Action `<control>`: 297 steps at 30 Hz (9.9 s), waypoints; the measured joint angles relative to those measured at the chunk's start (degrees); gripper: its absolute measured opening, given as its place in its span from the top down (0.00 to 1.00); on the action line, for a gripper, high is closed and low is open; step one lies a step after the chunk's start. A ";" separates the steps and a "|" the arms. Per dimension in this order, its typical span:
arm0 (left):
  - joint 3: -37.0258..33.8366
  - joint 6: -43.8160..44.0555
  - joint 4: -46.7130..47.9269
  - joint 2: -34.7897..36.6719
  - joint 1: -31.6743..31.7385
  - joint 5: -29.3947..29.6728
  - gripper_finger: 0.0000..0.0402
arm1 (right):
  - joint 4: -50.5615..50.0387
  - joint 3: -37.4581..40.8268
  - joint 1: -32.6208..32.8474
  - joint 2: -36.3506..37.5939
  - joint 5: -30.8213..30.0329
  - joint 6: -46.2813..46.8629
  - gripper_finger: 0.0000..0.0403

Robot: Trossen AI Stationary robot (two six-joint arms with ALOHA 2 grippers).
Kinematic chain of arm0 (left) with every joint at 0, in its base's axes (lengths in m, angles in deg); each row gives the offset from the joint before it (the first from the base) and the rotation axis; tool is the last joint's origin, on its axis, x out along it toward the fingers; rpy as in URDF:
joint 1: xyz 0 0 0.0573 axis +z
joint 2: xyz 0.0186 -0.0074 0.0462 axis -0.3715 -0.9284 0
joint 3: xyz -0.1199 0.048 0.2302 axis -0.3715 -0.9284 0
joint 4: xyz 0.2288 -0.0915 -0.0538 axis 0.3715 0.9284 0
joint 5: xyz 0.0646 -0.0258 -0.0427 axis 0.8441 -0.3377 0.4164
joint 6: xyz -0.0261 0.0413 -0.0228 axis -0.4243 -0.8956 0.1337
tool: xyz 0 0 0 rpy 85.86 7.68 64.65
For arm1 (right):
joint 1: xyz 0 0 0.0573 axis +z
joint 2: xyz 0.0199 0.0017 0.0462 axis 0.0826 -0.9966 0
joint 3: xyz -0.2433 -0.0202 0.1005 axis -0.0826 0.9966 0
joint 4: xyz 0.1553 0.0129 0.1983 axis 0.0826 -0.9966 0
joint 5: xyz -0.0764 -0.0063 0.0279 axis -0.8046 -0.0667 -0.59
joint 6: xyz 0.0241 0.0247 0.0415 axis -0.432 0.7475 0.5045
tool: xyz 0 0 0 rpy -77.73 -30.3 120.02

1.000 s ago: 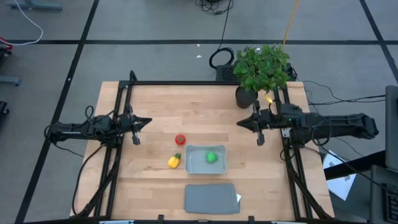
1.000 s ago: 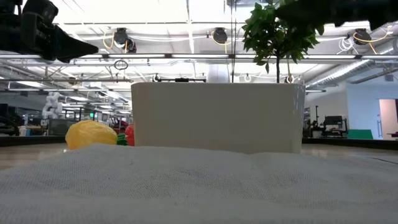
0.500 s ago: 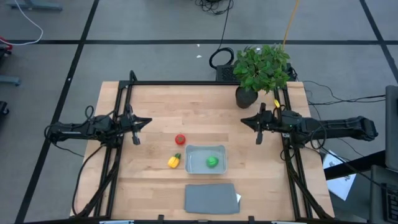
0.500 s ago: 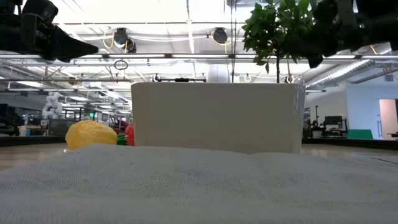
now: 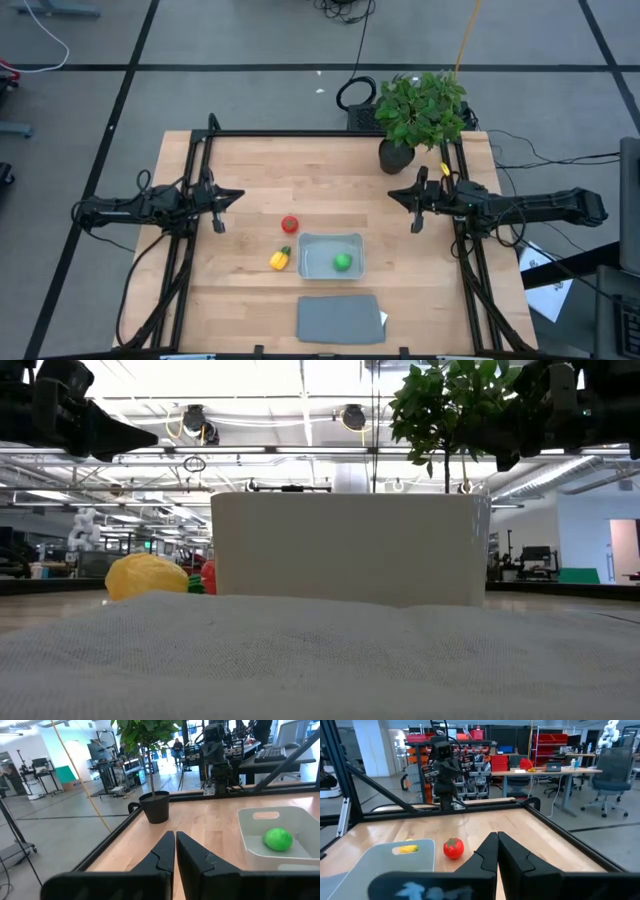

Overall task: Pick and placing Produce into tupperware
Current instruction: Put the tomato into the bin

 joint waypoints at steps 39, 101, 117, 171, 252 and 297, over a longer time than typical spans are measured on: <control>9.82 8.86 -1.48 -22.18 0.02 8.07 0.95 | -1.20 0.00 -0.02 -0.04 2.08 -2.80 1.00; 68.42 -3.52 52.49 -90.75 14.11 -24.28 0.95 | -4.66 0.02 -0.03 -0.04 2.96 -0.87 1.00; 68.63 -2.71 48.49 -91.91 10.03 -26.32 0.95 | -4.72 0.02 -0.04 -0.04 2.96 -0.58 1.00; 50.26 -1.32 26.96 -91.89 6.51 -21.46 0.10 | -6.36 0.02 -0.04 -0.09 3.00 0.44 1.00; 52.29 -4.70 32.51 -92.34 9.21 -19.15 0.37 | -4.98 0.02 -0.07 -2.94 2.87 -1.11 1.00; 73.26 -8.91 45.19 -91.08 9.30 -22.70 0.35 | -2.84 0.00 -0.09 -3.96 2.94 -1.09 1.00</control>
